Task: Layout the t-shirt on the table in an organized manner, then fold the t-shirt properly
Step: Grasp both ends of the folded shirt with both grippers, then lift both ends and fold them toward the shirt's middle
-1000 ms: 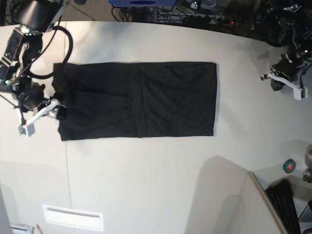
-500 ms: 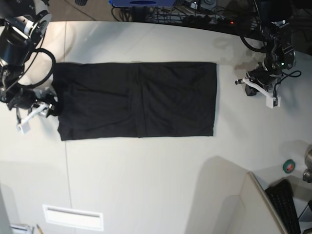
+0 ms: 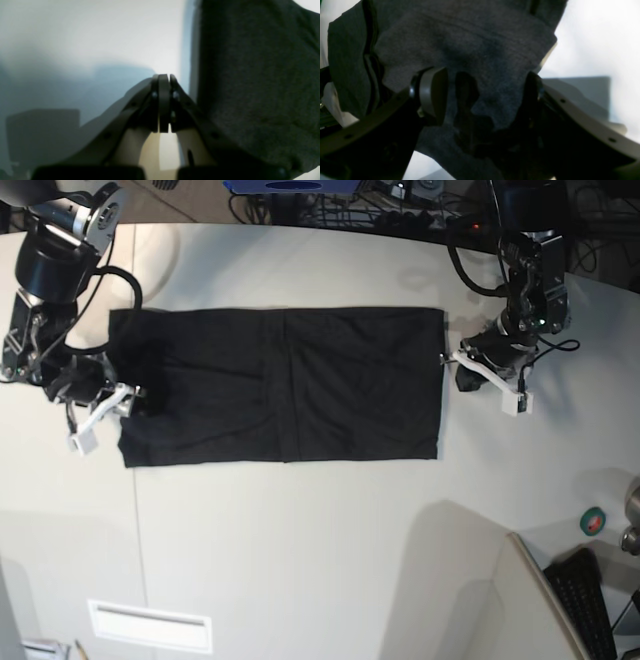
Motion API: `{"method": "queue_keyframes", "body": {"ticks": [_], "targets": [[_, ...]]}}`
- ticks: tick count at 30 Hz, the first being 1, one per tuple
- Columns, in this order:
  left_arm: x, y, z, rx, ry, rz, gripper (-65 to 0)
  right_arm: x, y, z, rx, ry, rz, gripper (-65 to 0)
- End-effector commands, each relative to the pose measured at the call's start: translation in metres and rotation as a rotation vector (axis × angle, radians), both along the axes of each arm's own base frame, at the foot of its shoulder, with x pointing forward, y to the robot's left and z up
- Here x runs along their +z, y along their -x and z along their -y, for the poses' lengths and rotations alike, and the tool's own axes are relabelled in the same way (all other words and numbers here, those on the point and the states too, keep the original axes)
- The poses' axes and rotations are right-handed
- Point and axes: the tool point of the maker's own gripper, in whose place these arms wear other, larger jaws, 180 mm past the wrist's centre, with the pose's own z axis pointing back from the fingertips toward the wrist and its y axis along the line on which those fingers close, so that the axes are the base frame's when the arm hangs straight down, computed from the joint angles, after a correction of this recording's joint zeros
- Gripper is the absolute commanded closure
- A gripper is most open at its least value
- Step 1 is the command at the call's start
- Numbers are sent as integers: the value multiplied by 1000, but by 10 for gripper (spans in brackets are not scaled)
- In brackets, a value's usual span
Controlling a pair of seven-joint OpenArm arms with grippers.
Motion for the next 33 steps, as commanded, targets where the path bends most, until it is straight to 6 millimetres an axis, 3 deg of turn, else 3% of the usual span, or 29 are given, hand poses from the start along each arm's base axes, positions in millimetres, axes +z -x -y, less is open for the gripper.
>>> {"method": "queue_keyframes", "body": {"ticks": [1,4,8,13,19,22,25,33], "targets": [[12,-14,-5,2,-9,39,0,-10,16,3,38,37,-69,-396],[12,-18,-2,2,-2,44,0,-10,18,2,40,38,-71,-369],[13,-26,21,-60,8,49,0,-12,23,2,56,40,-98,-303],[13,-35,29,-76,18,52,0,-13,20,-9,104,48,-87,-294],[16,-40,31,-82,17,60,0,-11,14,-7,89,49,-61,-285],[16,-41,33,-85,19,61,0,-9,12,-5,87,54,-55,-185],[15,-42,45,-86,45,63,0,-5,3,-5,90,57,-40,-5],[8,-55,94,-175,-7,48,0,3,-15,27,-22,125,-66,0]]}}
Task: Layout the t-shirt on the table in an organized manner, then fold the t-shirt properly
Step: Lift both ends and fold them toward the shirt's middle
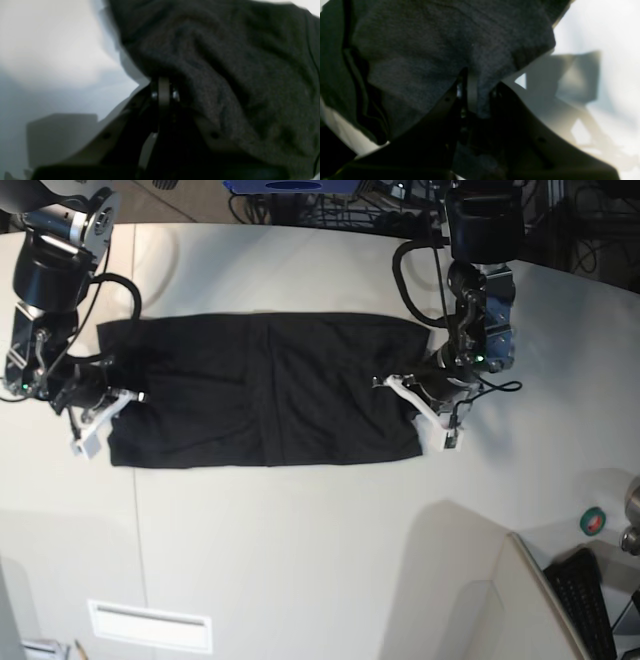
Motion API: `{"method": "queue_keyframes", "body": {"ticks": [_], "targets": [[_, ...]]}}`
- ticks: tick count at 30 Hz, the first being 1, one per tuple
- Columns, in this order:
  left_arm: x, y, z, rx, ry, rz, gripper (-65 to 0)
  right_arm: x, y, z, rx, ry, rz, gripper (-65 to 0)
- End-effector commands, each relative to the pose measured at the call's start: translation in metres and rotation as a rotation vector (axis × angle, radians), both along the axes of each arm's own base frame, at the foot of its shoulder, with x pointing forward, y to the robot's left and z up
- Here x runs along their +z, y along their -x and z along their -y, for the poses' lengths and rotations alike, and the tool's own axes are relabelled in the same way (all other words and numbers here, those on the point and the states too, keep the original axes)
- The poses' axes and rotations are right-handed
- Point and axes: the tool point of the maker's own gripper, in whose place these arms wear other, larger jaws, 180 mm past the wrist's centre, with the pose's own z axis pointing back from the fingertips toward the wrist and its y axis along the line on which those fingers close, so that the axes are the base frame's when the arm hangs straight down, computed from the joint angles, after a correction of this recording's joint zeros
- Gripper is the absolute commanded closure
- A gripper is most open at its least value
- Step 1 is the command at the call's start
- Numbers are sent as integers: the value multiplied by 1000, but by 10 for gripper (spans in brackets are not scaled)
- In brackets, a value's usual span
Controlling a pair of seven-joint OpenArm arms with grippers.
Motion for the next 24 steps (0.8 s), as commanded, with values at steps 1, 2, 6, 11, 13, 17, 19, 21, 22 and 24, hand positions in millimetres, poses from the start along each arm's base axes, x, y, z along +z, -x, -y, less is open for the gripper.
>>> {"method": "queue_keyframes", "body": {"ticks": [1,2,6,11,13,17,19,21,22,24], "targets": [[9,-13,4,-4,1,35,0,10,-11,16,-10,36,20,0],[8,-13,11,-14,11,30,0,10,-11,19,-10,41,20,0],[14,-21,45,-115,13,47,0,26,-20,28,-3,84,66,0],[20,-24,73,-206,10,63,0,48,-22,23,99,164,88,0],[19,-24,81,-218,18,59,0,58,-24,21,114,196,95,0],[23,-29,90,-230,23,65,0,81,-24,-9,140,220,136,0],[23,-29,90,-231,22,66,0,92,-21,-34,164,217,161,0],[24,-30,90,-230,21,69,0,100,-16,-58,182,206,180,0],[24,-30,89,-230,19,69,0,103,-15,-70,185,194,186,0],[24,-29,86,-228,15,69,0,107,-13,-92,175,161,191,0]]}}
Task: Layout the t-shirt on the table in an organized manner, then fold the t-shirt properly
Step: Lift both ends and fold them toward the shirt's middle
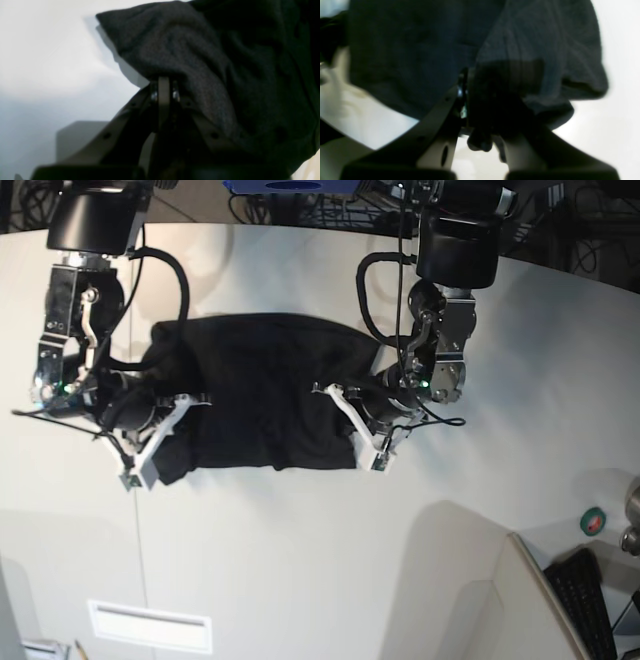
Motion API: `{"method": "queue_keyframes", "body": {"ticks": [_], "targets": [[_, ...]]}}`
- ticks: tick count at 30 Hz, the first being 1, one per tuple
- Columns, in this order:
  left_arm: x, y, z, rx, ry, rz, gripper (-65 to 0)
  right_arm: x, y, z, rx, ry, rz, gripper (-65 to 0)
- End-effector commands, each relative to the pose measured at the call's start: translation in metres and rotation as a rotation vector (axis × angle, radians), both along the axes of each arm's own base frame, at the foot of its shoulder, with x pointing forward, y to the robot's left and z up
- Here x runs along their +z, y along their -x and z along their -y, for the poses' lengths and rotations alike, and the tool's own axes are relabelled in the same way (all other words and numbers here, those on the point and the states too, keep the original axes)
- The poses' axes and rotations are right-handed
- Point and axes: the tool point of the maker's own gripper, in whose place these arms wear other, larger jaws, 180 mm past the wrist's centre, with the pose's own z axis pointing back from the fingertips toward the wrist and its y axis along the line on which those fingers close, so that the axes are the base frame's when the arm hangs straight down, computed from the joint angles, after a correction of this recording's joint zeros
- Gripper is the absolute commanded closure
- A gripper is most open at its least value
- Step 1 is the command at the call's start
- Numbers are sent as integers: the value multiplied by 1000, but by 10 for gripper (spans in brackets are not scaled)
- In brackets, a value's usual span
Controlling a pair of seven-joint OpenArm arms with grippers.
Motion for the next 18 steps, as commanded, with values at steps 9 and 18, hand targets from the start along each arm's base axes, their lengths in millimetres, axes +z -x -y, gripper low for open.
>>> {"method": "queue_keyframes", "body": {"ticks": [9,18], "targets": [[0,21,-34,6,-58,27,0,16,-10,-69,-13,-109,8,0],[-3,24,-40,3,-72,17,0,29,-11,-124,45,-146,44,0]]}}
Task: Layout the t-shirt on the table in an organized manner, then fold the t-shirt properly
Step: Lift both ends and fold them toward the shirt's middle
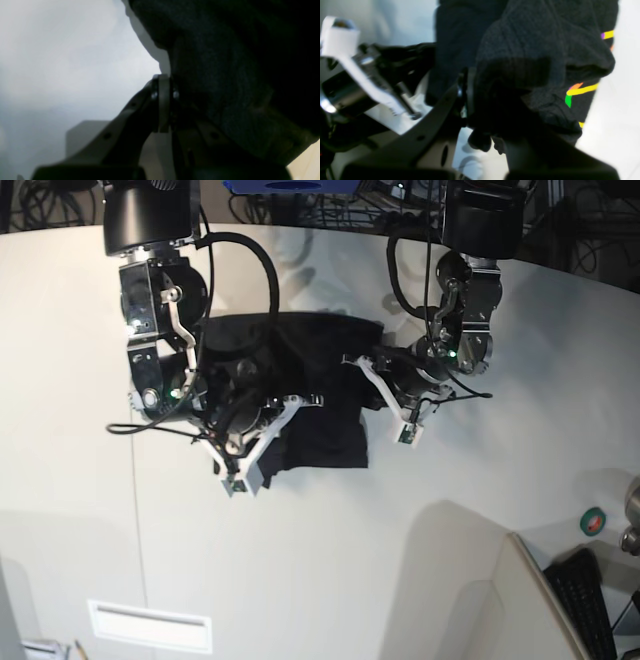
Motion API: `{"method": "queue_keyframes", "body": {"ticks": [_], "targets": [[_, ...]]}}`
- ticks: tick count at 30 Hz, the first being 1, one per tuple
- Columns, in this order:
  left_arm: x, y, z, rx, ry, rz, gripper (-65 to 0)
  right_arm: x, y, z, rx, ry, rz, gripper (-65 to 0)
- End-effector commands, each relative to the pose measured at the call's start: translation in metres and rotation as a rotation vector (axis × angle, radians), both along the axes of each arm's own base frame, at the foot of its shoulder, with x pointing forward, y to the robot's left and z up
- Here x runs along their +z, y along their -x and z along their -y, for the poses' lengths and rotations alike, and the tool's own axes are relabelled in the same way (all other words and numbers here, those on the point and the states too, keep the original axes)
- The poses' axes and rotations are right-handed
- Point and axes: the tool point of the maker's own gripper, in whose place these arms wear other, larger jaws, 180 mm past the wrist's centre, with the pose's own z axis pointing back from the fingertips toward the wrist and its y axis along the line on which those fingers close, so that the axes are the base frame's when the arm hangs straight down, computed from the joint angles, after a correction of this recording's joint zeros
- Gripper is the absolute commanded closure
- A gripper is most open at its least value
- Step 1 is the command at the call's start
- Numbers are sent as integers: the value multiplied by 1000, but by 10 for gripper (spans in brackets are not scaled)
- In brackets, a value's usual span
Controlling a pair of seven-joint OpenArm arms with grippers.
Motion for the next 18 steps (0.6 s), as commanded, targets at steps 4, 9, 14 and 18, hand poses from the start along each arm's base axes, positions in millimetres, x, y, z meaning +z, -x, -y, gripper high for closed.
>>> {"method": "queue_keyframes", "body": {"ticks": [4,9,14,18], "targets": [[10,-9,2,0,4,32,0,10,-19,-8,-31,-30,64,0],[6,-3,0,1,1,20,0,-3,-18,-10,-39,-31,43,0],[5,-2,1,1,2,18,0,12,-14,-29,-16,-103,59,0],[6,-4,1,1,2,20,0,14,-4,-45,-36,-164,6,0]]}}
